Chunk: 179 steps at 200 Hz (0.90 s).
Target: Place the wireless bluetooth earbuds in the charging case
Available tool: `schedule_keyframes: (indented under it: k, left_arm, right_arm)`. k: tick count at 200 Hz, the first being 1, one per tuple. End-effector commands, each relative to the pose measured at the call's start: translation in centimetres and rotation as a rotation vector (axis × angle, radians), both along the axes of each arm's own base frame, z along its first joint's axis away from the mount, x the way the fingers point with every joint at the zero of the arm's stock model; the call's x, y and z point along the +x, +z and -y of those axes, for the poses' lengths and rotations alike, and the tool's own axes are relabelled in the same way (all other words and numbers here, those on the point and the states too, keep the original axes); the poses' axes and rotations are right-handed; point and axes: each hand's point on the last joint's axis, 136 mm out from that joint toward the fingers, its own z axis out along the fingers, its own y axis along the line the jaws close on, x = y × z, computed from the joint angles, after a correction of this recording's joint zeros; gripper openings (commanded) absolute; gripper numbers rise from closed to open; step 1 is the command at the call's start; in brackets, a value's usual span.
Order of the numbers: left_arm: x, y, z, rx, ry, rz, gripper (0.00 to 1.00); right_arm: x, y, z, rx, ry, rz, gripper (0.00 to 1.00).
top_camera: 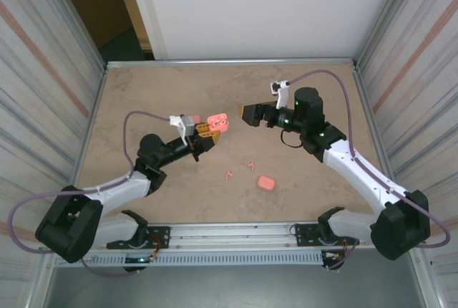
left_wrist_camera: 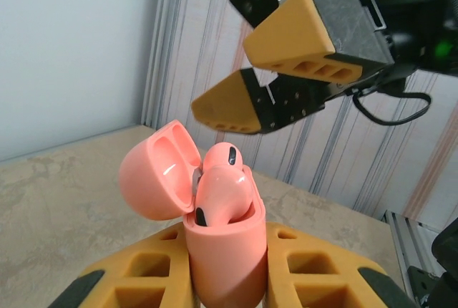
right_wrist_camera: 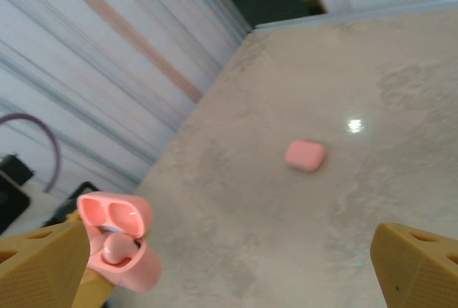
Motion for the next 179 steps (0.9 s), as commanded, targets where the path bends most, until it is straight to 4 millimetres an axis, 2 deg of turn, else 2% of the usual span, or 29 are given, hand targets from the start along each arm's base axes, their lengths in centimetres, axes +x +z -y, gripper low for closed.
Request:
schedule_keyframes:
  k: [1,69,95,138,179]
  left_arm:
    - [-1.2,2.8,0.1,-0.058,-0.047,0.087,0.00]
    - [-1.7,3.9,0.6,-0.083,-0.095,0.107,0.00]
    - [-1.6,3.8,0.7,-0.082,-0.101,0.101,0.00]
    - [-1.6,3.8,0.7,-0.081,-0.102,0.098,0.00]
    - [-1.2,3.4,0.7,-0.073,-0.087,0.083,0.00]
  right_arm:
    - [-2.3,3.2,-2.0,0.157,0.181,-0.009,1.00]
    - [-4.2,3.8,-5.7,0.188,0.362,-0.028,1.00]
    - [-4.9,4.2,-6.9,0.182,0.413,-0.020,0.96]
    - [-5.8,5.0,-7.8,0.184,0.467,0.007,0.93]
    - [-6.3,5.8,-8.0,0.191,0.501,0.027,0.86]
